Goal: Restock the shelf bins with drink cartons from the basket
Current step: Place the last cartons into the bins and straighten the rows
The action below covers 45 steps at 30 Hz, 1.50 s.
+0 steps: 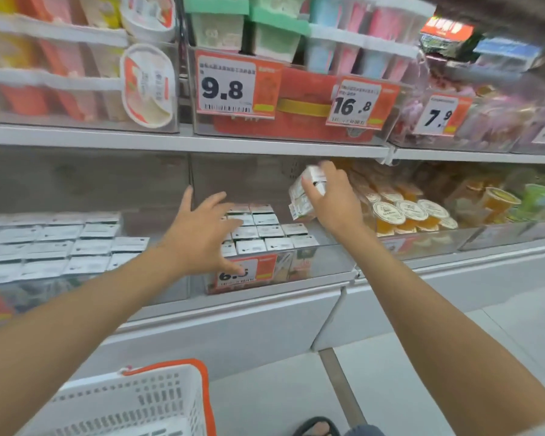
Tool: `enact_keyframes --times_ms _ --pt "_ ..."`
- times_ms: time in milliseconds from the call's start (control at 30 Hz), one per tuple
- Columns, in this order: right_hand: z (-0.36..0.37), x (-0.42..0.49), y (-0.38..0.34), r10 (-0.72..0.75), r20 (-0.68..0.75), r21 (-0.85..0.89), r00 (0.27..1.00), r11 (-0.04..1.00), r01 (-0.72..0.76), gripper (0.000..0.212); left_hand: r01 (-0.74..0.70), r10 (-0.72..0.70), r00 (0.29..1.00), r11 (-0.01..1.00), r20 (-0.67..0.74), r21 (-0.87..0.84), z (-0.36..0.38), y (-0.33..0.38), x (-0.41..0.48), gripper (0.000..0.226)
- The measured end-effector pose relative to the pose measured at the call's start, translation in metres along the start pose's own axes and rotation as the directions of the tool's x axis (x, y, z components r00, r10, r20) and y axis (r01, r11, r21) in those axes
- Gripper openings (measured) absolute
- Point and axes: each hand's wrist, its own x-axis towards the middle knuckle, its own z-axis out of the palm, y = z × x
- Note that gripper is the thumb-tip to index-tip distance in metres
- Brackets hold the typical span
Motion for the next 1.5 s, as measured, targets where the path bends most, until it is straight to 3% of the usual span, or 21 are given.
enact_keyframes --times_ms 233,367,467,567,667,800,900,1000,1067,1200,1333,1500 --pt "0.045 0.037 0.013 0.018 -0.064 -0.176 0.998 0.984 -0.029 0.055 -0.013 0.015 0.999 0.998 -0.034 0.062 0.011 -0.001 -0.001 0.086" --pt "0.07 0.027 0.02 -0.061 0.266 -0.152 0.962 0.983 0.104 0.053 -0.004 0.006 1.0 0.998 -0.028 0.058 0.01 -0.001 -0.002 0.083" --pt "0.078 0.021 0.028 0.036 0.561 -0.014 0.827 0.999 -0.034 0.074 -0.008 0.009 1.0 0.999 -0.022 0.04 0.011 0.0 -0.002 0.082" --pt "0.074 0.021 0.026 0.135 0.692 -0.066 0.709 0.99 -0.124 0.101 -0.008 0.008 1.0 1.0 -0.027 0.026 0.011 0.0 -0.002 0.079" --pt "0.075 0.018 0.019 0.163 0.685 -0.139 0.71 0.986 -0.093 0.114 -0.006 0.007 0.999 1.0 -0.04 0.021 0.012 -0.001 -0.002 0.079" --pt "0.072 0.015 0.014 0.143 0.664 -0.151 0.734 0.987 -0.056 0.107 -0.028 0.028 0.999 1.0 -0.039 -0.003 0.01 -0.001 -0.003 0.079" --pt "0.066 0.01 0.007 0.078 0.573 -0.138 0.816 0.99 0.003 0.094 -0.046 0.045 0.999 0.995 -0.011 -0.085 0.002 -0.006 -0.008 0.079" --pt "0.058 -0.002 -0.008 0.015 0.446 -0.212 0.895 0.973 0.089 0.076 -0.03 0.016 0.999 0.955 -0.051 -0.294 -0.004 -0.012 -0.024 0.069" --pt "0.052 -0.017 -0.021 -0.041 0.357 -0.165 0.933 0.981 0.106 0.064 -0.032 -0.029 0.989 0.913 -0.143 -0.407 -0.004 -0.014 -0.042 0.061" --pt "0.051 -0.069 -0.072 -0.136 0.107 0.101 0.985 0.987 0.125 0.035 0.029 -0.192 0.934 0.881 -0.301 -0.473 0.001 -0.021 -0.093 0.031" --pt "0.073 -0.144 -0.133 -0.24 -0.003 0.271 0.971 0.934 0.231 0.014 0.17 -0.295 0.949 0.776 -0.112 -0.608 0.02 -0.035 -0.157 0.015" --pt "0.144 -0.242 -0.181 -0.344 0.289 0.306 0.894 0.918 0.254 0.016 0.447 -0.405 0.886 0.614 0.226 -0.65 0.064 -0.07 -0.274 0.018"
